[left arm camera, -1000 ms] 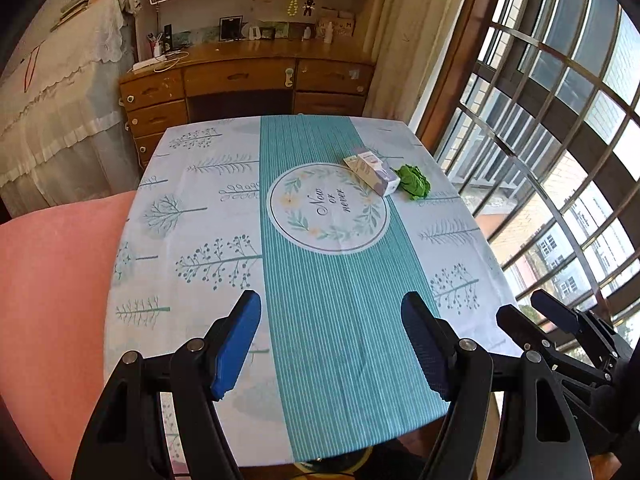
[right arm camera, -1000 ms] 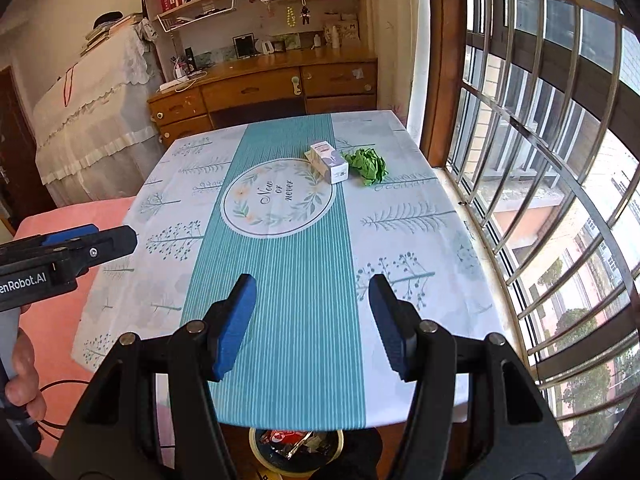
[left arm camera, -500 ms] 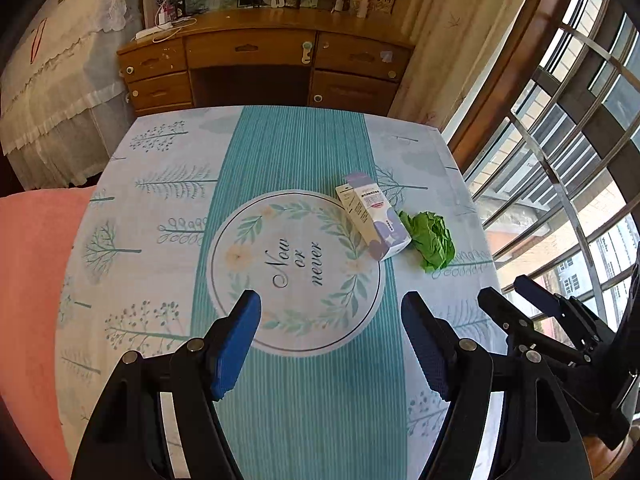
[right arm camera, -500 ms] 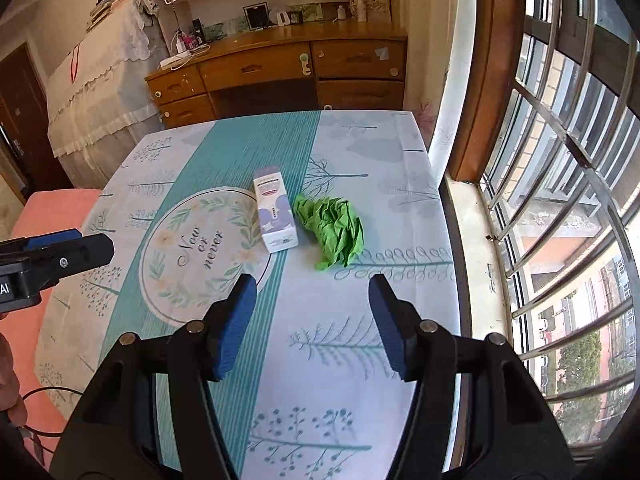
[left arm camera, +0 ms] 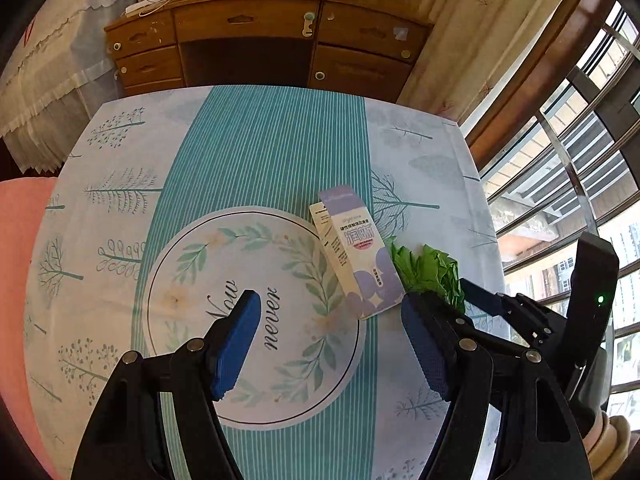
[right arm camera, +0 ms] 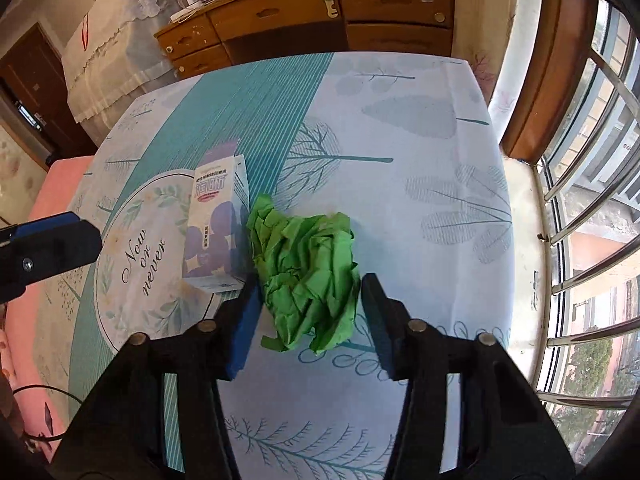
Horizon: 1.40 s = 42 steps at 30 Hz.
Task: Collect trash
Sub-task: 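Grasp the white-and-purple box with the left tool while the right tool grasps the green paper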
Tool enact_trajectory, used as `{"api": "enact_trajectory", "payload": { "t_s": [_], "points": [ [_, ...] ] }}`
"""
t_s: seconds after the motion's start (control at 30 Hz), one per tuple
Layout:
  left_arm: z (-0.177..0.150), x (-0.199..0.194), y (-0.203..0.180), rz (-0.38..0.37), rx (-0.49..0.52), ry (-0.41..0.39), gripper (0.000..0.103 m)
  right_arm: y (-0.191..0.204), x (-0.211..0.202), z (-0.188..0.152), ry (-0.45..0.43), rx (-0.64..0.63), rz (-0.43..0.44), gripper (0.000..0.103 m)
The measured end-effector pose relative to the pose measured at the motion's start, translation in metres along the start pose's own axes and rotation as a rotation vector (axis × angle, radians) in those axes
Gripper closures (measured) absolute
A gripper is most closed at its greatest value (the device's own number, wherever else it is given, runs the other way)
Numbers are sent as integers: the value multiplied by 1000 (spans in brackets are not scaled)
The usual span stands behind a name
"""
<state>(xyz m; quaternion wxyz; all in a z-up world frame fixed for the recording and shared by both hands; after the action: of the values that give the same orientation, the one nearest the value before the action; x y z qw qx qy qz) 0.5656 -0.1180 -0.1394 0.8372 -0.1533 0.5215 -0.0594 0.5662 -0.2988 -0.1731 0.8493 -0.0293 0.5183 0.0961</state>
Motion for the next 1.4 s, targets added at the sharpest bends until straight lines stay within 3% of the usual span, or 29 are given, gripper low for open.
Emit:
{"api": "enact_trajectory", "payload": {
  "t_s": [0.07,0.27,0.63,0.77,0.87,1.1,1.4],
  "points": [
    [5,8,-2,-5,-12,7,29,-1,3,2,-8,-5,15,76],
    [21,39,-12,-16,-53,35,29,-22,3,15,-43,23,-45,77],
    [23,105,-15,85,-98,157,30,-26,3,10,-57,80,-24,77],
    [21,115,-15,90,-96,173,59,-24,-1,5,-64,74,-31,77],
    [21,112,-17,118,-46,151,69,-23,-2,4,-60,77,-35,77],
    [16,77,-17,88,8,100,69,-16,-17,-4,-54,121,-26,79],
    [-14,7,-5,37,22,49,69,17,-77,-35,-91,193,15,79]
  ]
}}
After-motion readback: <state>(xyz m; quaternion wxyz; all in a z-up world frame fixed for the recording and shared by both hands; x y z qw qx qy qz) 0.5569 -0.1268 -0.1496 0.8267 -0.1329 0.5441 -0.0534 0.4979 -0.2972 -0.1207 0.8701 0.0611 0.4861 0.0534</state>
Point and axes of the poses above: each gripper's, at about its wrist camera, not at the fingertips, and x roughly the way its jaws point, y to its left, z to its top, the point moved 7 cm from there along x, roughly the way its jaws point, and after that the axes turned 8 degrees about -z, right-handed, at the moved point
